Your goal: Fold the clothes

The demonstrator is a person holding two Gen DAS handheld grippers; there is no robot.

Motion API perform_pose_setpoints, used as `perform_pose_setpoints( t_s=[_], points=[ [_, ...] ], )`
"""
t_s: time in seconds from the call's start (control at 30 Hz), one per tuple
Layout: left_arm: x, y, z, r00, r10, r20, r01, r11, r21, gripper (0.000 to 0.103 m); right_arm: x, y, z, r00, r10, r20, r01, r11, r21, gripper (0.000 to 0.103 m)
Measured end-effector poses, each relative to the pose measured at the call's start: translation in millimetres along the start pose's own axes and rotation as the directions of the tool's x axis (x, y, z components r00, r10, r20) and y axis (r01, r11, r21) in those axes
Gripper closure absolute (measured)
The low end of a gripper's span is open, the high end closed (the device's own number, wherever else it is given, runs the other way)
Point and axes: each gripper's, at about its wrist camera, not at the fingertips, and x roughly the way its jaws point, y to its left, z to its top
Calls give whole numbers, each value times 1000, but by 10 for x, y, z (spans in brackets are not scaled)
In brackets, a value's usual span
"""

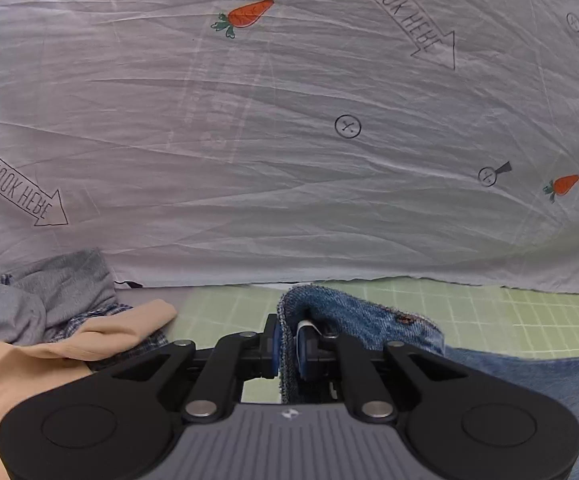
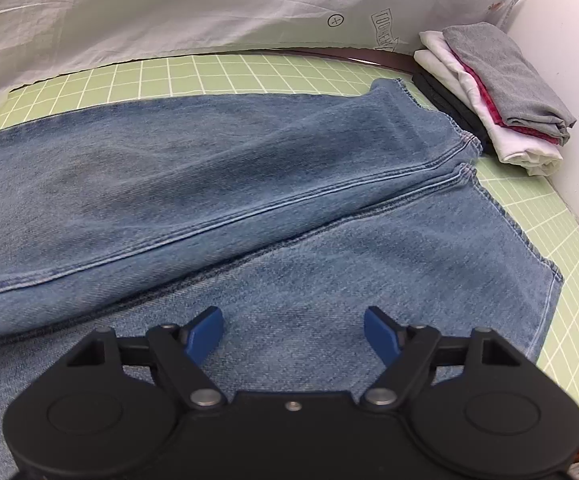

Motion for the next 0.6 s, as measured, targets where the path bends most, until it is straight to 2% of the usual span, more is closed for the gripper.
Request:
perform_pose_setpoints(
  t_s=[0.07, 0.1, 0.13, 0.2, 0.37, 0.4, 0.43, 0.53, 0.6],
  points=[
    [126, 24, -56, 996, 39, -81, -38, 999, 21, 83, 3, -4, -5, 1000, 5, 1, -5, 1000, 1, 25],
    [101, 94, -110, 995, 25, -100, -26, 1000, -8, 80, 1, -9, -13, 1000, 8, 2, -8, 1000, 4, 25],
    [64, 172, -172, 993, 7, -118, -12, 999, -41, 68, -5, -17, -25, 1000, 11, 2, -11, 1000, 7, 24],
    [-84, 339, -335, 989, -31, -142, 13, 992, -124, 51, -15, -32, -53, 1000, 17, 5, -17, 1000, 17, 24],
    [-580, 585, -885, 966, -5, -260, -56, 972, -226, 42, -24, -44, -99, 999, 30, 12, -30, 999, 44, 24],
    [-687, 636, -1006, 960, -2, -279, -72, 964, -257, 37, -31, -37, -107, 999, 35, 13, -36, 998, 43, 24],
    [-795, 688, -1129, 955, -2, -298, -88, 953, -289, 32, -38, -31, -116, 999, 40, 13, -41, 998, 42, 24],
    [-1137, 877, -1526, 939, -33, -341, -124, 896, -427, 29, -78, -26, -166, 997, 71, 13, -71, 997, 40, 24],
    [-1283, 996, -1768, 936, -97, -339, -113, 829, -548, 28, -106, -33, -210, 995, 94, 12, -95, 995, 39, 23]
  ],
)
